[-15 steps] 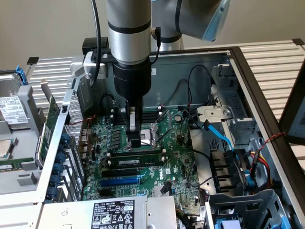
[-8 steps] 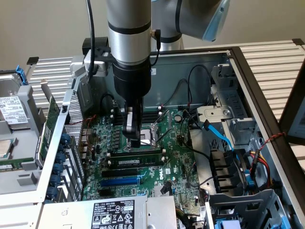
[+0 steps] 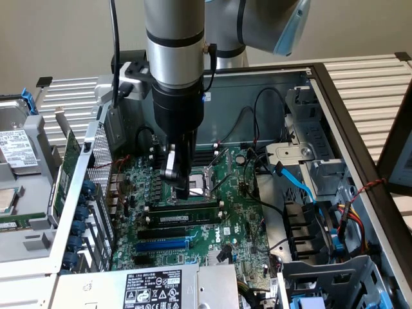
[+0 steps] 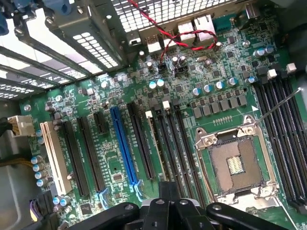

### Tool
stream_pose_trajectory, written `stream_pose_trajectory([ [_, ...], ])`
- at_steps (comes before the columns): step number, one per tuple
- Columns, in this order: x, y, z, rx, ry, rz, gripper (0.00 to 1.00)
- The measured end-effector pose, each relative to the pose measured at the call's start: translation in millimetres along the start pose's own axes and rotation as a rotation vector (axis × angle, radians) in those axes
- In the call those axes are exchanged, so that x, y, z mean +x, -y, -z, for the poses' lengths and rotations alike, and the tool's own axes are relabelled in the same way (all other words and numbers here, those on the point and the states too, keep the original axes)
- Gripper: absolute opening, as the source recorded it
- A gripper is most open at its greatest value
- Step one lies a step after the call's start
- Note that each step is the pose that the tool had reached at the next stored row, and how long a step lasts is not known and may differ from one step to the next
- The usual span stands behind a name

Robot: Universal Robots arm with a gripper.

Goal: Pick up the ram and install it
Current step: 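Press down the ram until it locks into place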

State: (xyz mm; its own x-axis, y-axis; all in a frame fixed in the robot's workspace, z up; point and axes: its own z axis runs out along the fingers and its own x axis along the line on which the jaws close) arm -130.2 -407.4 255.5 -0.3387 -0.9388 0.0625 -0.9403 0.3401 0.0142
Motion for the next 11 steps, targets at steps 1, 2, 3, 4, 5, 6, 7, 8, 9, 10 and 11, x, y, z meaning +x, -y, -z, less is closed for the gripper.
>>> stream_pose_trajectory([
  [1, 0.0, 0.0, -0.1, -0.001, 0.0003, -0.017, 0.1],
  [2, 0.0, 0.0, -0.2, -0.002, 0.0005, -0.033, 0.1],
  [3, 0.0, 0.0, -0.3, -0.003, 0.0007, -0.049, 0.1],
  [4, 0.0, 0.0, -0.4, -0.0041, 0.001, -0.067, 0.1],
  [5, 0.0, 0.0, -0.5, -0.0051, 0.0012, -0.081, 0.1],
  [6, 0.0, 0.0, -0.5, -0.0059, 0.0013, -0.095, 0.1],
  [7, 0.0, 0.0, -0.6, -0.0068, 0.0016, -0.11, 0.1],
  [8, 0.0, 0.0, -0.7, -0.0075, 0.0017, -0.121, 0.1],
  [9, -0.1, 0.0, -0.7, -0.0079, 0.0018, -0.127, 0.1],
  [10, -0.1, 0.0, -0.7, -0.0085, 0.002, -0.136, 0.1],
  [11, -0.1, 0.0, -0.8, -0.0092, 0.0022, -0.148, 0.1],
])
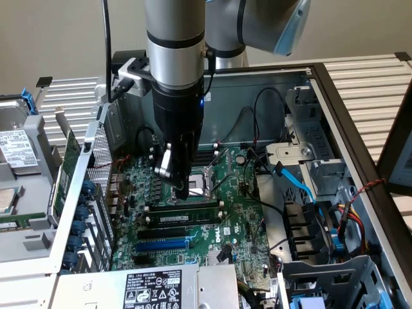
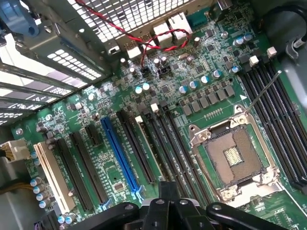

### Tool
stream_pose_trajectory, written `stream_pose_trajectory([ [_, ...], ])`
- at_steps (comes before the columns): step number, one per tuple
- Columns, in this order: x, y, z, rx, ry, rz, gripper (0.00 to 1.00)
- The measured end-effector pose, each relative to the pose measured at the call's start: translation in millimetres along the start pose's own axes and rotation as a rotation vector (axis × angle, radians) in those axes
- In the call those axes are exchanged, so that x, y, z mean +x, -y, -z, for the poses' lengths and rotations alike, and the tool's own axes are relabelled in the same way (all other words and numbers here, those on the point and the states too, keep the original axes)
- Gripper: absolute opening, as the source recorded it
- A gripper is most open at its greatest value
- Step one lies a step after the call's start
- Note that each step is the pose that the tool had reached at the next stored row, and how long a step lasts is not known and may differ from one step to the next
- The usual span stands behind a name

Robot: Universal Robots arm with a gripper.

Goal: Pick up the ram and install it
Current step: 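Press down the ram until it locks into place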

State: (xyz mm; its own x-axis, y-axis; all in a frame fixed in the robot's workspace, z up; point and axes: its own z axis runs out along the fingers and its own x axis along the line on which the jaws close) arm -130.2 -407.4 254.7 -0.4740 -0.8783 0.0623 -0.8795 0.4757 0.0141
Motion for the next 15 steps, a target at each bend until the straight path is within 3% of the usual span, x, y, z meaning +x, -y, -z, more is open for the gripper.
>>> stream_pose_trajectory([
  [15, 0.0, 0.0, -0.6, -0.0139, 0.0035, -0.218, 0.1],
])
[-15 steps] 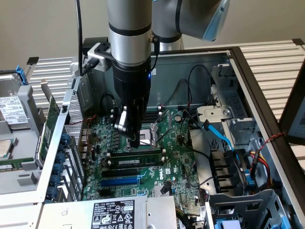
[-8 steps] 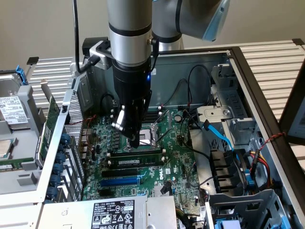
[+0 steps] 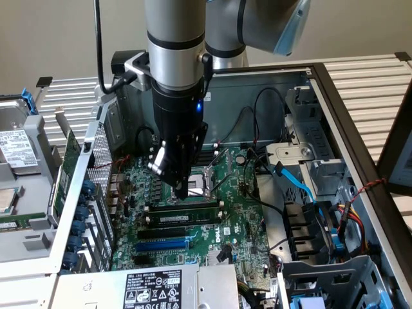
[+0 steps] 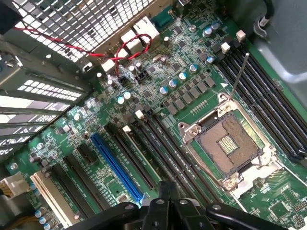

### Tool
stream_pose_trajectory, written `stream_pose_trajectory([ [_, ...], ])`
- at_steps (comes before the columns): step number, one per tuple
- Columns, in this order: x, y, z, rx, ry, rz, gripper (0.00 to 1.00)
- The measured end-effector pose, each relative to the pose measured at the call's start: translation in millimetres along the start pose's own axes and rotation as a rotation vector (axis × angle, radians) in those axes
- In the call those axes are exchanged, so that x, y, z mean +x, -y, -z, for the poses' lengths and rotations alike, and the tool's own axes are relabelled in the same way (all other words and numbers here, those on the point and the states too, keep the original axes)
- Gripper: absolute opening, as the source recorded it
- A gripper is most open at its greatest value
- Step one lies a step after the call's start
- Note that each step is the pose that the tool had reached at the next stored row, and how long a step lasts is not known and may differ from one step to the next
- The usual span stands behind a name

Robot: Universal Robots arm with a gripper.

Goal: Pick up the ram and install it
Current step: 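Press down the ram until it locks into place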

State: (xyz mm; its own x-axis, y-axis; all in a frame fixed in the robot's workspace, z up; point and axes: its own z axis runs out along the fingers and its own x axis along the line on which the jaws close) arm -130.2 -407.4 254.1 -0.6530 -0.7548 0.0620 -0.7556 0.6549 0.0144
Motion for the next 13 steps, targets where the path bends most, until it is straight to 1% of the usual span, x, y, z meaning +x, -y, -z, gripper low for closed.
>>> stream_pose_trajectory([
  [7, 0.0, 0.0, -0.1, -0.0059, 0.0017, -0.099, 0.1],
  [13, 0.0, 0.0, -0.1, -0.0077, 0.0055, -0.174, 0.1],
])
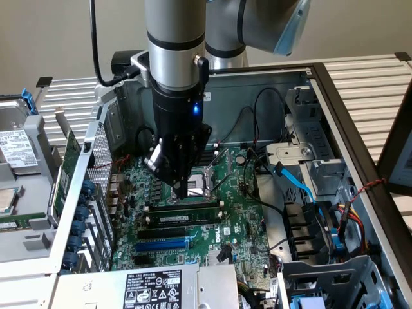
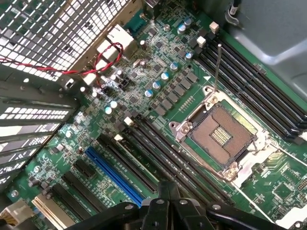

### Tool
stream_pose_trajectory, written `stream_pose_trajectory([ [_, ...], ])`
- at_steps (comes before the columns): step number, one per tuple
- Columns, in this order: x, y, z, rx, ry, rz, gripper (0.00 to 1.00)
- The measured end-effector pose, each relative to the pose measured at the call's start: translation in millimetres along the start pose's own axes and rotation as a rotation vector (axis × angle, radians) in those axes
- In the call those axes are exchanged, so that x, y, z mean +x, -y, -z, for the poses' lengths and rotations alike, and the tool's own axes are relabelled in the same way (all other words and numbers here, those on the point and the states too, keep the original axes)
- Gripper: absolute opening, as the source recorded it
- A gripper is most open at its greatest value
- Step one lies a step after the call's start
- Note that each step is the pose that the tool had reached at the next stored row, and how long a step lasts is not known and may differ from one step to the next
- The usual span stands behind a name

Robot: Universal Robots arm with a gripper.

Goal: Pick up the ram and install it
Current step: 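Press down the ram until it locks into place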

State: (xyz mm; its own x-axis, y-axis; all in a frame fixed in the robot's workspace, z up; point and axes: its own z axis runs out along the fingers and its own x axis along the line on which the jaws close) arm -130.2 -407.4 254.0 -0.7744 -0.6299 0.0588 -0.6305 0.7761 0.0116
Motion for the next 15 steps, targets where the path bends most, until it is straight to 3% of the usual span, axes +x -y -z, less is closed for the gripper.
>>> stream_pose_trajectory([
  [15, 0.0, 0.0, 0.0, -0.001, 0.0139, -0.181, 0.1],
])
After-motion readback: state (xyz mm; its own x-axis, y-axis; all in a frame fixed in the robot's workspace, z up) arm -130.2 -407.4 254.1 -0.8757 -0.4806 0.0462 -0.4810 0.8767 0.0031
